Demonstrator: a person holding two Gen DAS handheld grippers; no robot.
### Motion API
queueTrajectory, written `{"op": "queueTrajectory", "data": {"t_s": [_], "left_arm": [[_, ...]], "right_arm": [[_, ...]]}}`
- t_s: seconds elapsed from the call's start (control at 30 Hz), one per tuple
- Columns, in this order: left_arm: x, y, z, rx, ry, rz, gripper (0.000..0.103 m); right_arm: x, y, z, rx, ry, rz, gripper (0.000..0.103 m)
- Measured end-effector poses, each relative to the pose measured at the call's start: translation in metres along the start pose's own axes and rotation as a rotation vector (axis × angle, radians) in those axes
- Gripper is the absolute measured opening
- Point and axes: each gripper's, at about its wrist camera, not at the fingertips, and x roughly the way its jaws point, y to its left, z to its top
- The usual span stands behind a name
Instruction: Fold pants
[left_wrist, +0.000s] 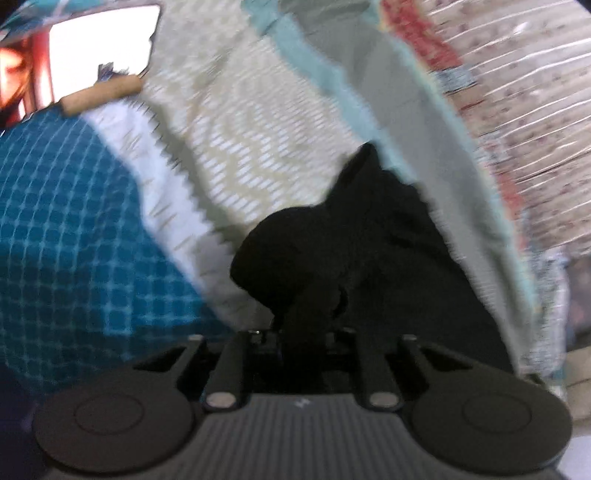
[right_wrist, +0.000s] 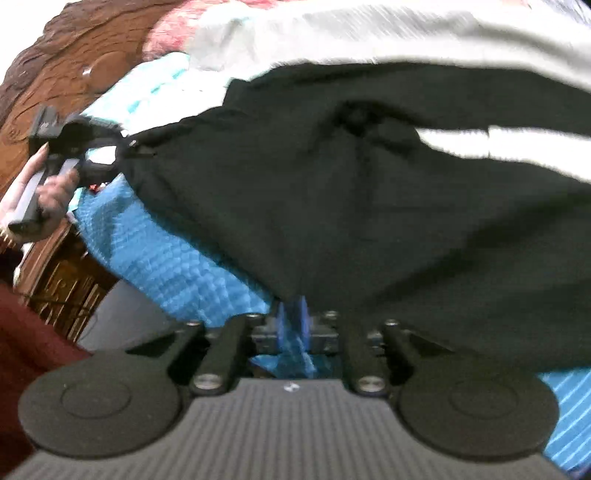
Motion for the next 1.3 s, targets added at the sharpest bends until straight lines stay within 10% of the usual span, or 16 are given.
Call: {"op": "queueTrajectory", "data": {"t_s": [0.2,0.4,0.57,0.77,0.8,1.03,1.17,1.23,1.3], "left_arm": [[-0.007,0.009,-0.008,0.014,-0.007,0.043,0.041],[-0.042,0.022,-0.007,-0.036,-0.060,0.006,0.053],[-0.064,0.012,-0.003,-0.039,-0.163,0.069,0.053],[-0.070,-0.018,0.001,-0.001,-0.174,0.049,0.053],[-0.067,-0.025,0.000,0.011,-0.167,0.045,0.053],[-0.057,-0.047,-0.005,0.085,-0.161,0.057,0.053],[-0.042,-0.055,0.009,0.105,-0.138,0.077,0.053],[-0.040,-0.070,0.024,0.165,-0.182,0.088,0.053],[-0.036,-0.088,0.039,0.248,-0.232,0.118,0.053]], "right_arm": [[-0.036,-0.055,-0.008,0.267,-0.162,-0.001,0.040],[-0.137,-0.149,-0.048,0.637,-0.528,-0.382,0.044],[-0.150,-0.217,-0.080,0.913,-0.605,-0.602,0.047],[-0.124,-0.260,-0.065,0.989,-0.606,-0.565,0.043],[-0.127,-0.260,-0.063,0.976,-0.593,-0.588,0.020],[-0.168,-0.229,-0.068,0.851,-0.693,-0.938,0.012],[-0.156,-0.239,-0.083,0.888,-0.503,-0.957,0.031],[-0.169,-0.232,-0.095,0.957,-0.574,-0.987,0.060],[-0.183,-0.224,-0.101,1.002,-0.651,-1.008,0.061]]}}
